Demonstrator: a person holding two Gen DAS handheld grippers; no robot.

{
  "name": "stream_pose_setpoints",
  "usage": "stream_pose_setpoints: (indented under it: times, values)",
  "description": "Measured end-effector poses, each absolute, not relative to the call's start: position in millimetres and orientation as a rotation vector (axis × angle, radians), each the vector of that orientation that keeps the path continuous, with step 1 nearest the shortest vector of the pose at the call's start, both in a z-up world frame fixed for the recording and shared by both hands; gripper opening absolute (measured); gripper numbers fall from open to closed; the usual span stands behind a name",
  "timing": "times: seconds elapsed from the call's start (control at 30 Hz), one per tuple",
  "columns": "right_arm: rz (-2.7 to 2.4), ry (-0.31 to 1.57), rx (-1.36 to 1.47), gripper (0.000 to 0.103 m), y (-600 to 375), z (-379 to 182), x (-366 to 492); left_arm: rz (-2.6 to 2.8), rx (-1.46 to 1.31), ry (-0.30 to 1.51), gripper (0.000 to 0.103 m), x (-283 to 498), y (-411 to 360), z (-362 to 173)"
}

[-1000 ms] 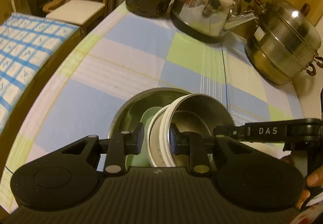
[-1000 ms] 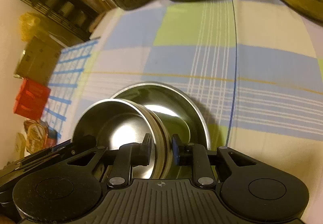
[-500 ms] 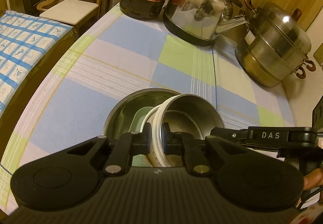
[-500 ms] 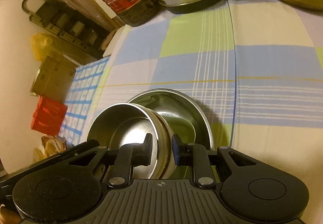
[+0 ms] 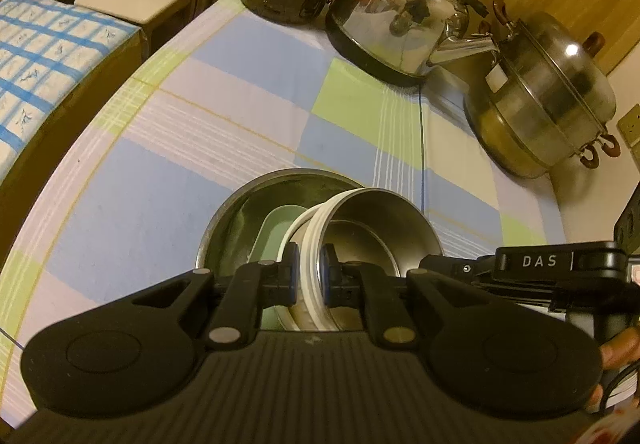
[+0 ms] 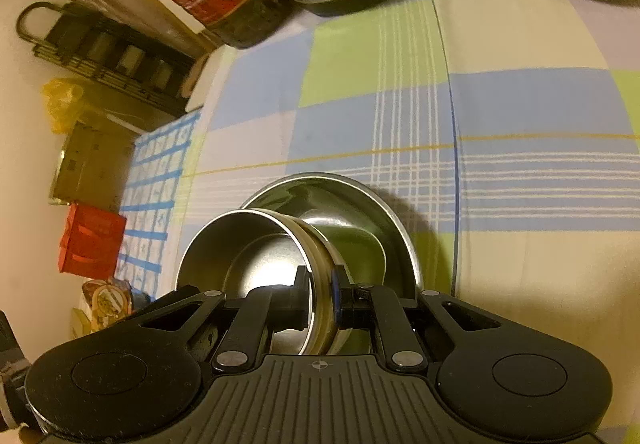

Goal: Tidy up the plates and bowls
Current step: 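Lower the bowl stack onto the green plate and open the right tool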

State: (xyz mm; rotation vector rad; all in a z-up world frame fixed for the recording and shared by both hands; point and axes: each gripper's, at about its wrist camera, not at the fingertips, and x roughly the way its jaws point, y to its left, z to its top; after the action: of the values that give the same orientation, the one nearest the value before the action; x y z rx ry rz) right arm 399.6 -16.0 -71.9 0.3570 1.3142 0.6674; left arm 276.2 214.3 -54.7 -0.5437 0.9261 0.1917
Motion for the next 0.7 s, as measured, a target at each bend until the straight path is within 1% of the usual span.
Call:
stream_pose_setpoints:
  times: [0.33, 0.7]
  values:
    - [0.620, 1.415, 0.299, 0.012, -2.0, -64.2, 411.6, 0.183, -0.548, 0.968, 0.009, 284.0, 218.4, -56.4]
    - [0.615, 1.403, 0.262, 0.012, 2.9, -60.7, 409.2, 0.164, -0.512, 0.976, 0.010, 286.4, 217.2, -56.8]
